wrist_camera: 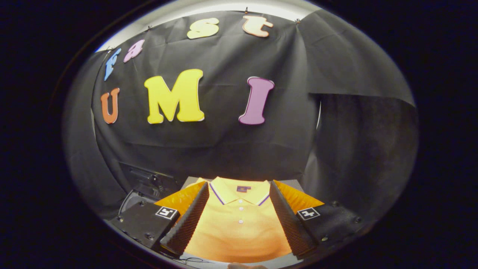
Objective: Put the clothes into the washing machine and then close the washing machine lid.
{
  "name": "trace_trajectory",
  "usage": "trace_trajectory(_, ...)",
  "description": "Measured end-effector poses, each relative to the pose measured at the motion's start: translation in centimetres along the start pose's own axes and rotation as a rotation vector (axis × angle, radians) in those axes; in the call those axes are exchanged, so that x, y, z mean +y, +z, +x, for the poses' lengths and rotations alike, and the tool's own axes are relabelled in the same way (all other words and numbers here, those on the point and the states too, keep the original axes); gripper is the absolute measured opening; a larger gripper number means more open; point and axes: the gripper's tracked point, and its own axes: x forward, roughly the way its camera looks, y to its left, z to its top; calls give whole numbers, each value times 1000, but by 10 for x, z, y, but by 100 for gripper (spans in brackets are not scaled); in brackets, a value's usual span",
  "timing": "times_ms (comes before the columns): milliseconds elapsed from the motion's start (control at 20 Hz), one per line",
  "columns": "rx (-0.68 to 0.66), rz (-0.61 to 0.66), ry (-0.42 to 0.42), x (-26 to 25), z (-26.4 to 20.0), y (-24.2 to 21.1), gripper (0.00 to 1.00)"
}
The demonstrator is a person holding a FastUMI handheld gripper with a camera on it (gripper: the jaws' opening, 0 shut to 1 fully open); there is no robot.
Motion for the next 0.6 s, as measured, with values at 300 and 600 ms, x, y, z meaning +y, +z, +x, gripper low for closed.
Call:
trace_trajectory(300,178,21,-9,-9,50,-45,100)
trace_trajectory(600,337,-9,-26,-5,63,-101,100)
